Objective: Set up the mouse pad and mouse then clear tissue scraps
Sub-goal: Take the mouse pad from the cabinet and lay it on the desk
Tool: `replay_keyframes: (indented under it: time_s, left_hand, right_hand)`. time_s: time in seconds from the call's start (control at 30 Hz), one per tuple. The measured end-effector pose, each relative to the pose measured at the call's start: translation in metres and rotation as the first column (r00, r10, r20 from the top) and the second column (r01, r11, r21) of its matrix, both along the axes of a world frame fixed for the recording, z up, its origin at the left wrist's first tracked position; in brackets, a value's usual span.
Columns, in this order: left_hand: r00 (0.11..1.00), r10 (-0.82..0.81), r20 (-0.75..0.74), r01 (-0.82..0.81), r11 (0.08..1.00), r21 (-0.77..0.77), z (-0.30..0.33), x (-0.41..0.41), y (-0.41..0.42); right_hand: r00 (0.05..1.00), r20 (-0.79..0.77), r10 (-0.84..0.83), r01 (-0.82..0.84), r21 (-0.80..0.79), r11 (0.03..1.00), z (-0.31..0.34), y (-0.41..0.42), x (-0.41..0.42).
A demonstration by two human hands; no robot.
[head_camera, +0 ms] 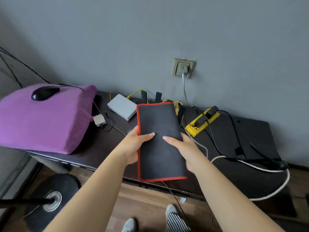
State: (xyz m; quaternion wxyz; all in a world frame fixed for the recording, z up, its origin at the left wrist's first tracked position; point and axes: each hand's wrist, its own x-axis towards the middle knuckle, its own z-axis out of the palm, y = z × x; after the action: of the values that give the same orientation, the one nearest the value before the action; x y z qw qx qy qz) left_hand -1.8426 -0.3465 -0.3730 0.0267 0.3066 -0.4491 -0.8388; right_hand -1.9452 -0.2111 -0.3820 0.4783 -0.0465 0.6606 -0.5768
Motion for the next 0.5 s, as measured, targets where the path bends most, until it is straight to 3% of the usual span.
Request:
replay_keyframes:
  time_s: [0.13, 0.3, 0.5]
  left_hand:
    - [0.984, -0.173, -0.044, 0.170, 0.983, -0.074, 0.007, 0.003, -0.005]
    - [0.946, -0.286, -0.155, 0.254, 0.947, -0.196, 0.022, 0.003, 0.023]
    - [0.818, -0.526, -0.231, 0.483, 0.847, -0.221, 0.041, 0.002, 0.104]
  right_hand:
    - [0.970, -0.024, -0.241, 0.240, -0.044, 0.970, 0.011, 0.010, 0.027]
    - [0.876, -0.085, -0.474, 0.470, -0.069, 0.880, 0.034, 0.044, 0.056]
    - [0.704, -0.070, -0.706, 0.700, -0.095, 0.708, 0.054, 0.131, 0.096]
